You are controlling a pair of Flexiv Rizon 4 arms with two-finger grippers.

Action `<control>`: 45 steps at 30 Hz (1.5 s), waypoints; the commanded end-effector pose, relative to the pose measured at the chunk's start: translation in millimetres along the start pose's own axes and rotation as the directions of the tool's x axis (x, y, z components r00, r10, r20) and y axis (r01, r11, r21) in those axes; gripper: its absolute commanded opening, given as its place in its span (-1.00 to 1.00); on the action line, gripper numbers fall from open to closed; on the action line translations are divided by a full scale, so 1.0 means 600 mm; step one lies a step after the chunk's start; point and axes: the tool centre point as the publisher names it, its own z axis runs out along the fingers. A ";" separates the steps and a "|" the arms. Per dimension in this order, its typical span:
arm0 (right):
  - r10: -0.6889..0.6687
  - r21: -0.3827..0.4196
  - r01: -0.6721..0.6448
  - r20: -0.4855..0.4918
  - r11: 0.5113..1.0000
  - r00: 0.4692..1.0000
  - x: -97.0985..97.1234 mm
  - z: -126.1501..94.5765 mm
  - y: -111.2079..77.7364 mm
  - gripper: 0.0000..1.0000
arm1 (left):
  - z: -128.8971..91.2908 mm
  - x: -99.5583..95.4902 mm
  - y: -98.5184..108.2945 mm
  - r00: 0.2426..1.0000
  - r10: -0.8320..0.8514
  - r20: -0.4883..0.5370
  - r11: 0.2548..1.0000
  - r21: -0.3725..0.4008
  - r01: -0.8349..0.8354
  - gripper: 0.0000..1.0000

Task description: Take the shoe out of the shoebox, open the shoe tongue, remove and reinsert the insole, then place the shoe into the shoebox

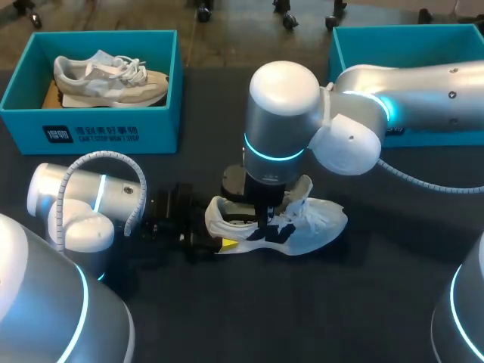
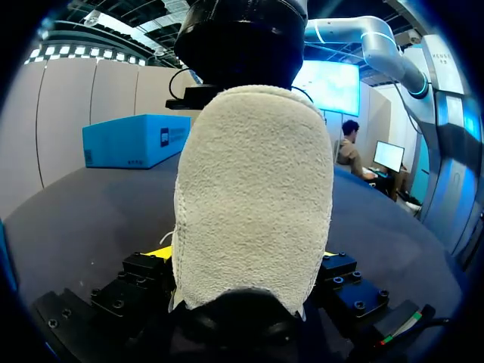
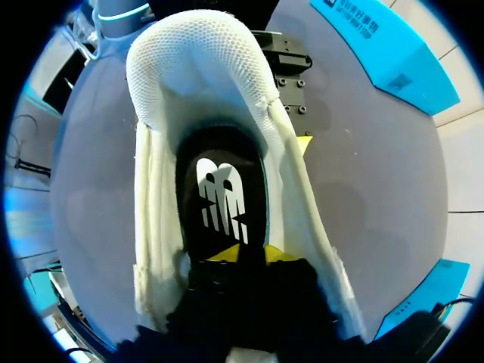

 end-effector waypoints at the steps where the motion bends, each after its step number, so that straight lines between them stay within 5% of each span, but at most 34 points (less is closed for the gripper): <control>1: 0.004 -0.003 -0.004 -0.022 1.000 1.000 0.011 0.046 0.007 -1.00 | 0.005 -0.002 0.002 1.000 0.000 -0.003 1.000 -0.003 0.000 -1.00; 7: 0.031 -0.017 -0.032 -0.040 0.999 0.999 0.029 0.051 0.003 -1.00 | 0.005 -0.002 0.002 1.000 0.000 -0.003 1.000 -0.003 0.000 -1.00; 15: 0.044 0.001 -0.044 -0.030 0.999 0.999 0.040 0.006 -0.002 -1.00 | 0.005 -0.002 0.002 1.000 0.000 -0.003 1.000 -0.003 0.000 -1.00; 30: 0.037 -0.011 -0.036 0.034 0.999 0.999 0.019 -0.047 -0.018 -1.00 | 0.005 -0.002 0.002 1.000 0.000 -0.003 1.000 -0.003 0.000 -1.00; 45: -0.009 0.082 0.006 0.044 0.997 0.999 -0.006 -0.103 -0.028 -1.00 | 0.005 -0.002 0.002 1.000 0.000 -0.003 1.000 -0.003 0.000 -1.00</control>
